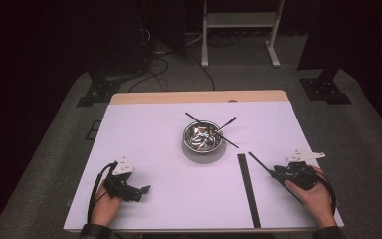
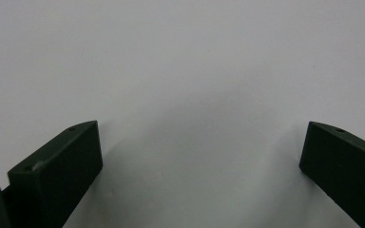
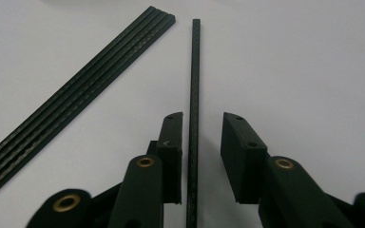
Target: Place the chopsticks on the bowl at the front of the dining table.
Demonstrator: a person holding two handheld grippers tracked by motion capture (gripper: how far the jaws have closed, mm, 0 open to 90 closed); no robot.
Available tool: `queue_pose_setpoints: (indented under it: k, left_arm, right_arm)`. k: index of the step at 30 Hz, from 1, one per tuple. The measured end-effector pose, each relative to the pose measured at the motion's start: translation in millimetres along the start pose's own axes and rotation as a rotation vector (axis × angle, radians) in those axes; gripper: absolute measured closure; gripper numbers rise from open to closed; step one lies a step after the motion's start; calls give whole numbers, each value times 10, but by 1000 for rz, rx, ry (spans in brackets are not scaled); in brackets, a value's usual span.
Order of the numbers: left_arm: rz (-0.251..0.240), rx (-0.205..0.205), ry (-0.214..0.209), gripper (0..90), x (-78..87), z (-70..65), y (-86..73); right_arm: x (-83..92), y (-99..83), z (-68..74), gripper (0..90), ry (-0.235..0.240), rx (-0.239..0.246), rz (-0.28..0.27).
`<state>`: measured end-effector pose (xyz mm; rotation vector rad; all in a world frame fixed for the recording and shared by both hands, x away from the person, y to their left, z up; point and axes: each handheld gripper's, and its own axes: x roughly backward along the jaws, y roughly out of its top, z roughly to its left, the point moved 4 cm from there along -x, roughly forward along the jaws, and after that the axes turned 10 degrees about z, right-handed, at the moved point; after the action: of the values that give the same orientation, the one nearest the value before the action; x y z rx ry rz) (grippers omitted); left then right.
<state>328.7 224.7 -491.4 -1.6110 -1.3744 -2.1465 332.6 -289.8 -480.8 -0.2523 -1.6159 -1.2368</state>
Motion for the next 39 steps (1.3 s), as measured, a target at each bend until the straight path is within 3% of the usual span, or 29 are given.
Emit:
queue_pose_setpoints:
  k: [9,15,29,39]
  left_arm:
    - [-1,0,0,0,-1,0,0]
    - [-1,0,0,0,-1,0,0]
    - [0,0,0,0,0,0,0]
    - [0,0,0,0,0,0,0]
  right_arm:
    - [-21,-6,-1,777,12,-1,12]
    - [-24,-10,4,843,-9,7,14]
    - [-11,-5,17,855,5,-5,26]
    - [41,25,53,855,19,11,4]
